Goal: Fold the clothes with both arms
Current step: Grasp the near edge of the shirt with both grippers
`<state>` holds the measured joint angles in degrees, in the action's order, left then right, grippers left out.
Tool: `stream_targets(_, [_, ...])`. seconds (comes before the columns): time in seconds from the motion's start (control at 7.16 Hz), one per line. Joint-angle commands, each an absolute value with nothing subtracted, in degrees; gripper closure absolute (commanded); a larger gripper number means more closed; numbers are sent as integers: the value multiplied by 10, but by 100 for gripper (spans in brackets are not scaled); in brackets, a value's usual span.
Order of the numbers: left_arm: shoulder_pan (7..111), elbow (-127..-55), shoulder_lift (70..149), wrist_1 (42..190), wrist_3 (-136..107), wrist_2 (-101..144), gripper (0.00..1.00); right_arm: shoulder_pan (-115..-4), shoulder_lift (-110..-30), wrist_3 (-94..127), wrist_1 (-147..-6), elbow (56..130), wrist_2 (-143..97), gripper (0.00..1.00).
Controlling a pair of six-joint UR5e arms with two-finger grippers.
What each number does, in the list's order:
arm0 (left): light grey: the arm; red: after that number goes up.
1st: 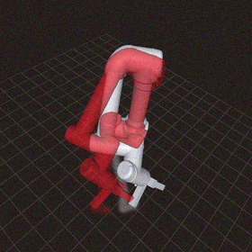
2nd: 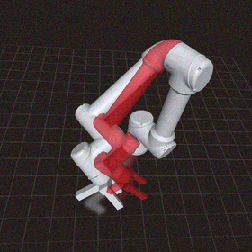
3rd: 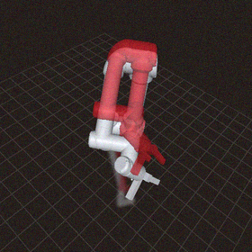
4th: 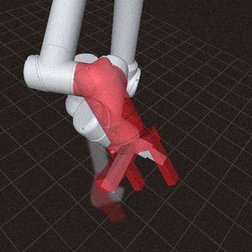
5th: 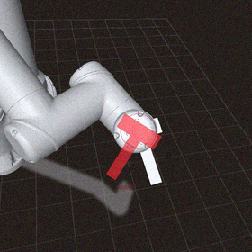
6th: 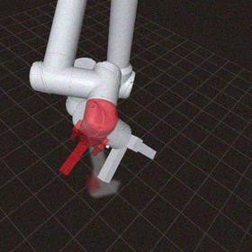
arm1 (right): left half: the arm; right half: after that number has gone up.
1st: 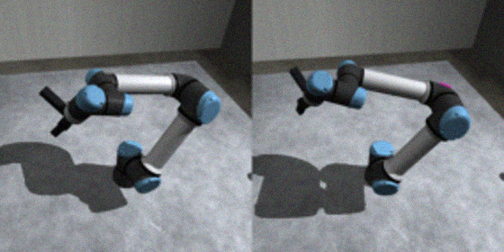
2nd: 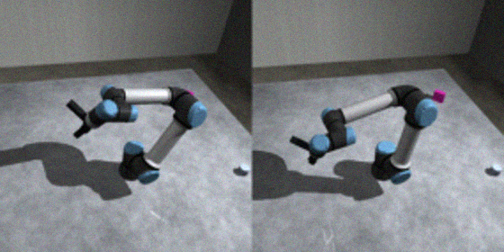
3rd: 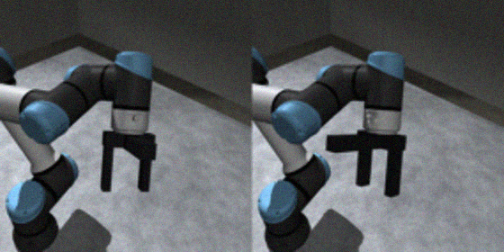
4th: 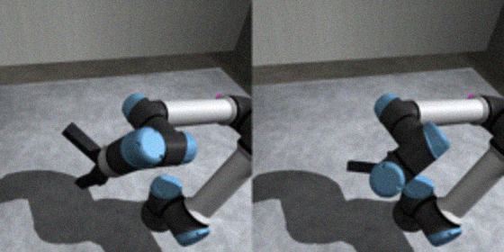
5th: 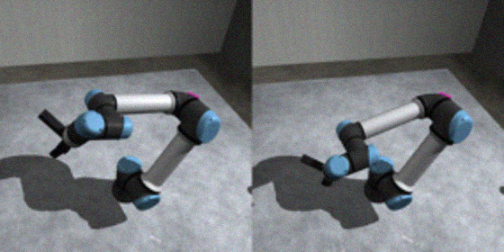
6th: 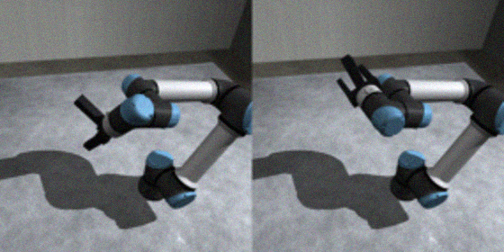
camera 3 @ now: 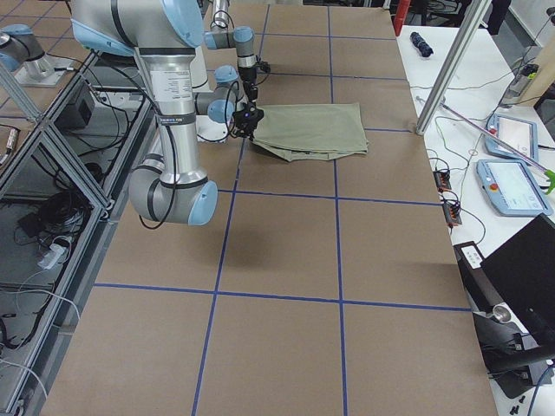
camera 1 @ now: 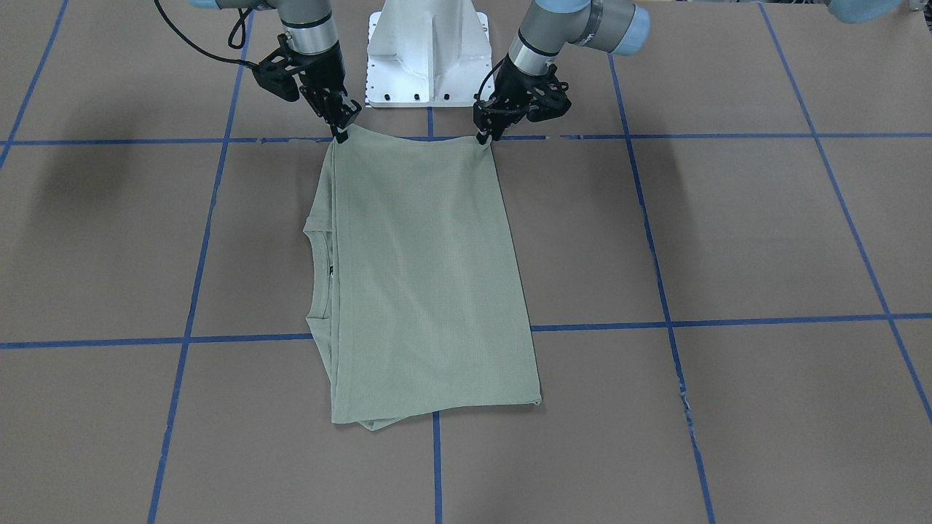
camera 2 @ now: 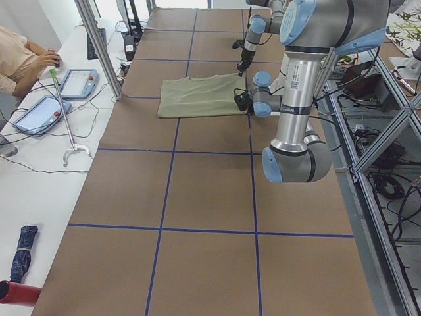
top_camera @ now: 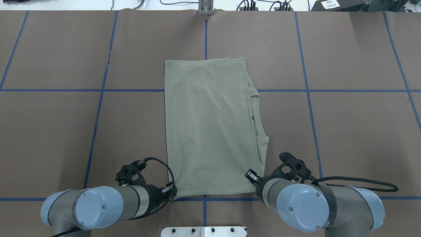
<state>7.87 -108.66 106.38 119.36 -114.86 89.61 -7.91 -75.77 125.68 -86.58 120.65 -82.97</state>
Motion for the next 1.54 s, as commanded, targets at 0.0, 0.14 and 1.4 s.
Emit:
stream_targets(0.0, [76, -1086, 1067, 1194, -1149, 896, 100, -79, -758, 1257, -866, 1207, -830, 100])
stream_targets(0.14, [76, -1092, 1067, 1193, -1149, 897, 100, -79, -757, 1257, -866, 1207, -830, 100])
stream_targets(1.4, [89, -1314, 1065, 998, -1057, 926, 100, -96, -795, 1257, -866, 1358, -942, 100])
